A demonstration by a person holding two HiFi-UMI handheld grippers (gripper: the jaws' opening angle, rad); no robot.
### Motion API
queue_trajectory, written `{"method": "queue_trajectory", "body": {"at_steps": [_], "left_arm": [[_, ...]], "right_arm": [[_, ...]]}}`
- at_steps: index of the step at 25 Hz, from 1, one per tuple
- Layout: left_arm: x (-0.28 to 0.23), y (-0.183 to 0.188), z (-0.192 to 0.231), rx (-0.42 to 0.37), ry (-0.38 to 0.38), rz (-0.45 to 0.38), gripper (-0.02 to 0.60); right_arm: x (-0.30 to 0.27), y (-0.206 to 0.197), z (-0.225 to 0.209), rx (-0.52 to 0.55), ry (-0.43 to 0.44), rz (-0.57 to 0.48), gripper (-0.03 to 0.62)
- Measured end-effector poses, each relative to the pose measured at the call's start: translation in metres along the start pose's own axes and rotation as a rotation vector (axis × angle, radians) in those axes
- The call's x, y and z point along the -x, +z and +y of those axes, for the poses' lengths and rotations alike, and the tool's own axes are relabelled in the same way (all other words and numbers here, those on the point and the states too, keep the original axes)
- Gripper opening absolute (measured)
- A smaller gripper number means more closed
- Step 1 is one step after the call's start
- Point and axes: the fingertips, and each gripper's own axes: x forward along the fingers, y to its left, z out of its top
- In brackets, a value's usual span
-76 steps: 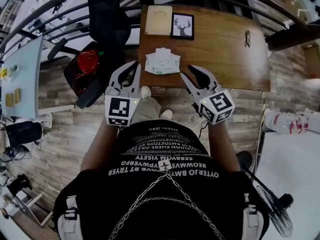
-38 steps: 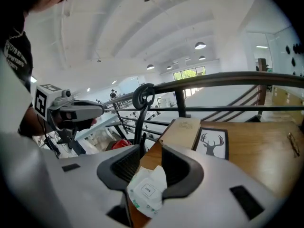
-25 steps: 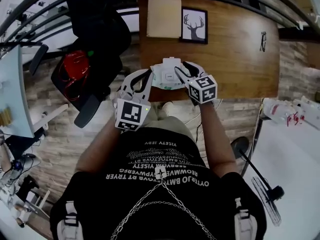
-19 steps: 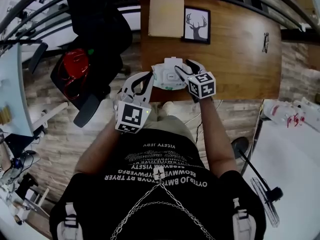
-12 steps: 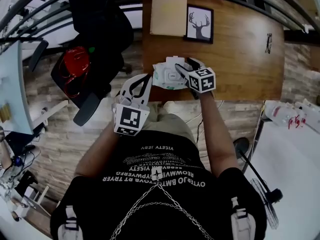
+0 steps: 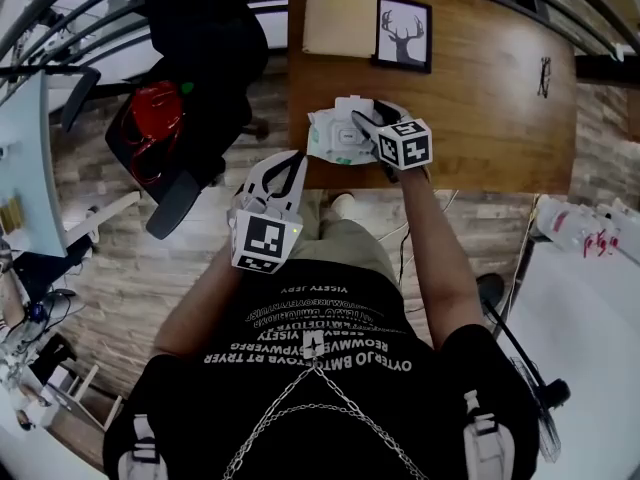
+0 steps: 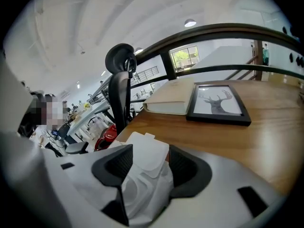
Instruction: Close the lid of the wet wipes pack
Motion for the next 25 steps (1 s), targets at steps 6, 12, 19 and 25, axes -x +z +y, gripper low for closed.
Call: {"method": "queue_trajectory", "body": {"at_steps": [6,12,19,25], "left_arm": [[0.016,-0.007,-0.017,-0.002,0.021,-0.005,0.028],[0.032,-0.013,-0.038,0.005,0.037,-0.009,0.028],[0.041,-0.006,-0.055,0.011,0.060,-0.054,0.028],[0.051,-0.002,-0.059,0.029,0.100,-0.087,0.028]], "right_arm": [[0.015,0.007,0.007,-0.029,0.048,-0.102,0.240],[0.036,0.005,0.017,-0.021,0.081,-0.133,0.221],[0.049,-0.021,0.040,0.020,0.125,-0.116,0.221],[0.048,-0.045,0.060,0.118,0.169,-0.058,0.215]]}}
